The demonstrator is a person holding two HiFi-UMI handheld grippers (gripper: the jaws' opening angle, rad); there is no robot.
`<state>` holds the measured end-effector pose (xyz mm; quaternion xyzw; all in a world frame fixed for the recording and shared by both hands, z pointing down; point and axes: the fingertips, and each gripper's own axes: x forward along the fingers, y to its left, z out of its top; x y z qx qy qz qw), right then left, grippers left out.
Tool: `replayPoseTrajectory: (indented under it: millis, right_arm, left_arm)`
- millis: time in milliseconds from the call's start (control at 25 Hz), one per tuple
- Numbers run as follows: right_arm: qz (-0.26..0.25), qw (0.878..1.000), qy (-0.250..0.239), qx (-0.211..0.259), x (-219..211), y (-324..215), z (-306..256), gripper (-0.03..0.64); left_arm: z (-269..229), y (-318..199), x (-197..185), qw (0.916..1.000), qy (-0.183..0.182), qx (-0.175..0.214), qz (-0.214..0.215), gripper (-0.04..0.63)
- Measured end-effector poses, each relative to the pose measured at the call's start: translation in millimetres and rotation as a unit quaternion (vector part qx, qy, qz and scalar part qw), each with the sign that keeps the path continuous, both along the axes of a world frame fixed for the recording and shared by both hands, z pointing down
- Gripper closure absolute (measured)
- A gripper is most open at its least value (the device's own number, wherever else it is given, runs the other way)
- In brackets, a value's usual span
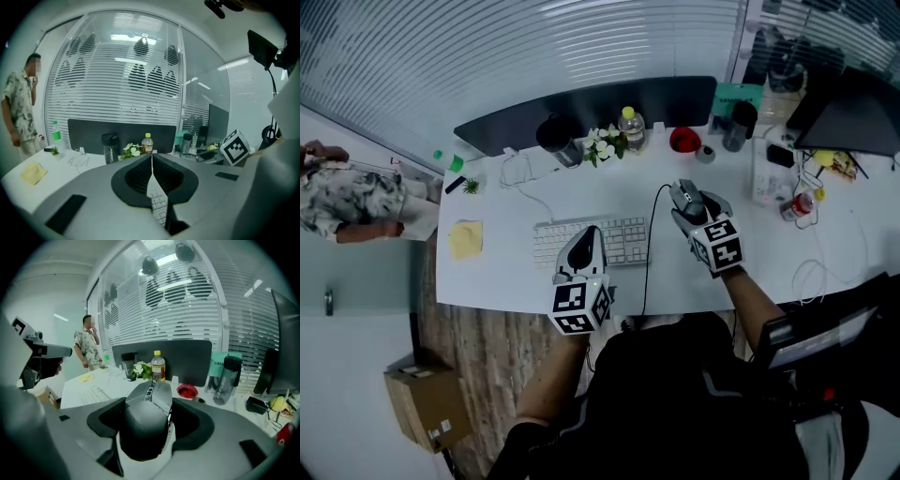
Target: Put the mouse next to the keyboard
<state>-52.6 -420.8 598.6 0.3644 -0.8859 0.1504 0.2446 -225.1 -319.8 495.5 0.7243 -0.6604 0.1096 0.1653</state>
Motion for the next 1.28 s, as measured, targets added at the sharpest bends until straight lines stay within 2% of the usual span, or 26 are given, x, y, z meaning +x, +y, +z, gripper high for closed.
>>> replayPoseTrajectory:
  millis: [320, 800, 1280]
  right_arm:
    - [0.029, 0.998, 0.024, -0.055, 22.8, 2.0, 64.8, 0.318]
    - [0.068, 0.989, 0.051, -0.119, 41.5, 24.0, 131.3, 0.316]
    - [0.121, 0.979, 0.05, -0.159, 45.0, 42.9, 155.2, 0.314]
  left_arm:
    - [21.1, 1.9, 4.9, 0.9996, 0.007, -0.025, -0.013, 0.565]
    - [54.1, 14.1, 8.9, 0.9979, 0.011, -0.062, -0.01, 0.565]
    - [61.5, 18.3, -0.5, 0.9975, 0.018, -0.067, -0.004, 0.565]
